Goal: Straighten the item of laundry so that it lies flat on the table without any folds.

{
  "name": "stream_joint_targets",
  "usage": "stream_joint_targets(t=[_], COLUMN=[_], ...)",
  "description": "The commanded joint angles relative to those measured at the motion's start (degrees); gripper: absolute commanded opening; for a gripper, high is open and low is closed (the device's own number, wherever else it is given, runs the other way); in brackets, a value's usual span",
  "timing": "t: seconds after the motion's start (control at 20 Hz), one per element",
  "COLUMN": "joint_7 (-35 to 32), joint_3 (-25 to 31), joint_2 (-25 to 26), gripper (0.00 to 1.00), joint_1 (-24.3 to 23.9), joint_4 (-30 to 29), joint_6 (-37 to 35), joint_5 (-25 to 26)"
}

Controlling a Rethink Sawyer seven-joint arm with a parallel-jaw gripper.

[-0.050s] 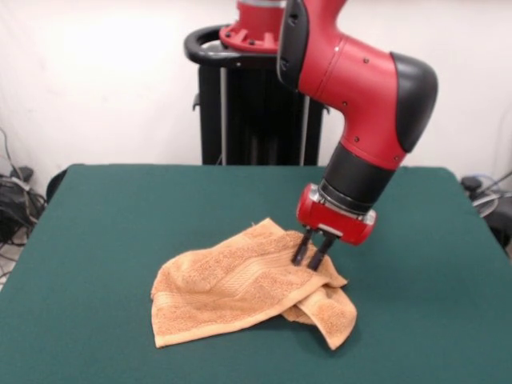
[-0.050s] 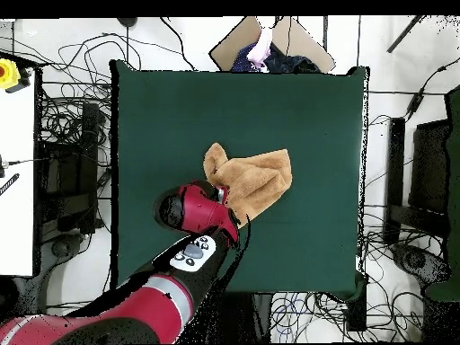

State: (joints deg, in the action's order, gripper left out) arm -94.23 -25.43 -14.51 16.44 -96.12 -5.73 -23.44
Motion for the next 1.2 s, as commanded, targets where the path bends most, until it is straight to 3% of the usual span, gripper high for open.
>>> stream_joint_targets(t=[0.05,0.2,1.2], joint_7=[-15.97,-16.63,-17.18], joint_3=[7.34,6.89,12.23], joint_2=[1.29,1.73,7.15], gripper=[1.00,1.00,1.00], joint_1=[-0.57,-0.03,-3.36], joint_4=[-0.35,-0.25,-0.46], joint_6=[0.42,-0.80,8.66], joint_5=[-3.89,-4.93,-5.28])
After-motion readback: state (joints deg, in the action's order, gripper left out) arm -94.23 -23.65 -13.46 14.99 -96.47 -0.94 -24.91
